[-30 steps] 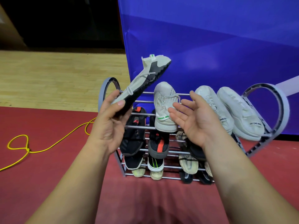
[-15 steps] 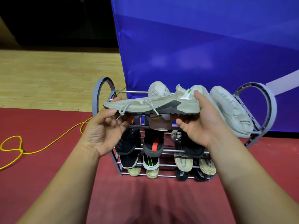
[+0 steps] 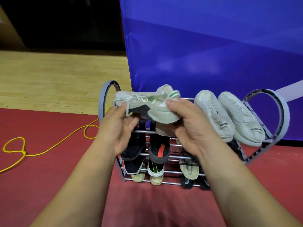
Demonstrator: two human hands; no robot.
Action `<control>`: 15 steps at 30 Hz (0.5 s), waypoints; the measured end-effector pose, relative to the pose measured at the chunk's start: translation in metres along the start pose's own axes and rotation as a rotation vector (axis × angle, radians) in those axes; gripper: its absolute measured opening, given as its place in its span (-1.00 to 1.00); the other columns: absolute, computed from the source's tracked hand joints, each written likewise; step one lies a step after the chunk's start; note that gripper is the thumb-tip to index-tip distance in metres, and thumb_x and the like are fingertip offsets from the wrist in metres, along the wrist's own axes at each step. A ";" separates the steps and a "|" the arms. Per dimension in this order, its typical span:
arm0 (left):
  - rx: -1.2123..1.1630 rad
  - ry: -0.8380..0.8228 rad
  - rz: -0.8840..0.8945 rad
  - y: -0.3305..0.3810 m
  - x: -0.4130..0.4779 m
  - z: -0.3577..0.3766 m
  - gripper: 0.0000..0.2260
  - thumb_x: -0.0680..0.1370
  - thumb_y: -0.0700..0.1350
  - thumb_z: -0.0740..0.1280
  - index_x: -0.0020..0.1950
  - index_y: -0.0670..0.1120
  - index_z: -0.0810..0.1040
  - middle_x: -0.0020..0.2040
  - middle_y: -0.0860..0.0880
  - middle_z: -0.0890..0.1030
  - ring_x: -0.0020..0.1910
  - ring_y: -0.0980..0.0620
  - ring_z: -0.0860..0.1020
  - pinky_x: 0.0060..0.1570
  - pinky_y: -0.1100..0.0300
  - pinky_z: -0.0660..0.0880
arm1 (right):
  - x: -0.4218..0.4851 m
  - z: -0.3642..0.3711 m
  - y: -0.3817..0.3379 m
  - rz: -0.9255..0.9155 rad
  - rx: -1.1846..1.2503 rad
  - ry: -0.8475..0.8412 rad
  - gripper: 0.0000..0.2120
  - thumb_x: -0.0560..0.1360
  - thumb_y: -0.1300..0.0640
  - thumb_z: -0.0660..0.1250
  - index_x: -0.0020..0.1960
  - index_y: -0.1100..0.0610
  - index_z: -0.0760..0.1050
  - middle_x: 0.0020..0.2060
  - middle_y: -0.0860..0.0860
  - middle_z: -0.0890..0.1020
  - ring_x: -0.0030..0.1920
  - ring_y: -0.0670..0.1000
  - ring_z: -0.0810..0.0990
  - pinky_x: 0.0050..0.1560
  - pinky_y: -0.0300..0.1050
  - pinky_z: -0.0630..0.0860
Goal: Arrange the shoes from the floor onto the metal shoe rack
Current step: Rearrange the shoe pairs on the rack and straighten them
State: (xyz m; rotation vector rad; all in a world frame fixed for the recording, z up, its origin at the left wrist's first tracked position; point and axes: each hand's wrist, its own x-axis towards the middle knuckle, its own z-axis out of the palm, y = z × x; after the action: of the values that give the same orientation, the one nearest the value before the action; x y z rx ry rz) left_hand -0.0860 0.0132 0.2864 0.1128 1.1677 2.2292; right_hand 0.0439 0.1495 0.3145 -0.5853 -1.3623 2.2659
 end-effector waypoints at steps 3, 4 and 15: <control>0.072 -0.014 0.024 0.002 -0.004 0.001 -0.67 0.69 -0.08 0.24 0.42 -0.17 0.49 0.26 -0.16 0.65 0.21 -0.14 0.65 0.27 -0.03 0.55 | -0.001 0.024 0.018 -0.104 -0.160 0.071 -0.44 0.33 0.06 0.58 0.28 0.10 0.52 0.11 0.10 0.72 0.05 0.11 0.73 0.05 0.15 0.62; 0.100 -0.018 0.031 0.004 -0.006 0.002 -0.69 0.69 -0.08 0.23 0.39 -0.18 0.51 0.23 -0.18 0.66 0.19 -0.14 0.66 0.22 -0.01 0.58 | -0.001 0.030 0.025 -0.147 -0.209 0.094 -0.45 0.31 0.05 0.60 0.25 0.06 0.53 0.10 0.06 0.72 0.07 0.09 0.73 0.09 0.15 0.64; 0.509 -0.031 -0.012 0.007 -0.015 -0.019 -0.76 0.61 -0.29 0.24 0.18 -0.18 0.65 0.02 -0.19 0.73 -0.01 -0.12 0.72 -0.15 0.14 0.63 | -0.002 0.055 0.082 -0.299 -0.801 0.144 -0.39 0.43 -0.02 0.55 0.39 -0.02 0.36 0.28 -0.08 0.35 0.07 -0.50 0.35 -0.04 -0.63 0.32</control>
State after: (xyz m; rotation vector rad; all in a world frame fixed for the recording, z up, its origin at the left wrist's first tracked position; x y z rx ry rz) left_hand -0.0837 -0.0121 0.2835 0.3425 1.6862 1.8655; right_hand 0.0030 0.0748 0.2652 -0.7044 -2.1023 1.3639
